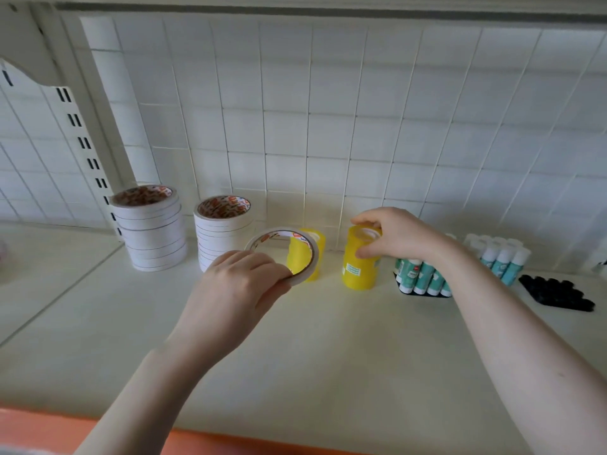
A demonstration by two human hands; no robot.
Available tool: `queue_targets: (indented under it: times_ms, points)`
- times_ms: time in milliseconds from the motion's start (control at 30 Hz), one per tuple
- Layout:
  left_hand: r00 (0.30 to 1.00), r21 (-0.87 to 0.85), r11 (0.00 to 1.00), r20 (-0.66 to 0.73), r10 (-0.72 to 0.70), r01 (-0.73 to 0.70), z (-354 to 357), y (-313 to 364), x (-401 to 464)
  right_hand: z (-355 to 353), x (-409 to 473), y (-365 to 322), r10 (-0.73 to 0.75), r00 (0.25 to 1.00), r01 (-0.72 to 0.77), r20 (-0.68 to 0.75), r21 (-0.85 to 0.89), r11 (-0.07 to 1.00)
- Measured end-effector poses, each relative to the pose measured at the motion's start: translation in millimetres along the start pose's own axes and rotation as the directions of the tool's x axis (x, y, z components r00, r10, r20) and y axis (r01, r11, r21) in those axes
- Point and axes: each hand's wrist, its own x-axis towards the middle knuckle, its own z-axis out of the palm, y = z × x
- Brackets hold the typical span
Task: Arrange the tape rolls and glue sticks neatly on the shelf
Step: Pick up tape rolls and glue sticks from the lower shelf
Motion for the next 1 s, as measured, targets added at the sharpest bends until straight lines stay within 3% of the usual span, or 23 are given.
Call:
queue_targets:
  times_ms: [367,1000]
  points:
    - [1.000,0.003,1.000,-0.006,0.008,-0.008,3,-4,-2,-1,0,6,0.022,1.000,-0.023,0.011,0.112,0.993]
    - [0.999,0.065,0.997,-0.038,-0.030,0.033,-1,9,3,9,-5,12,-0.043,0.998,0.046,-0.045,0.062,0.997]
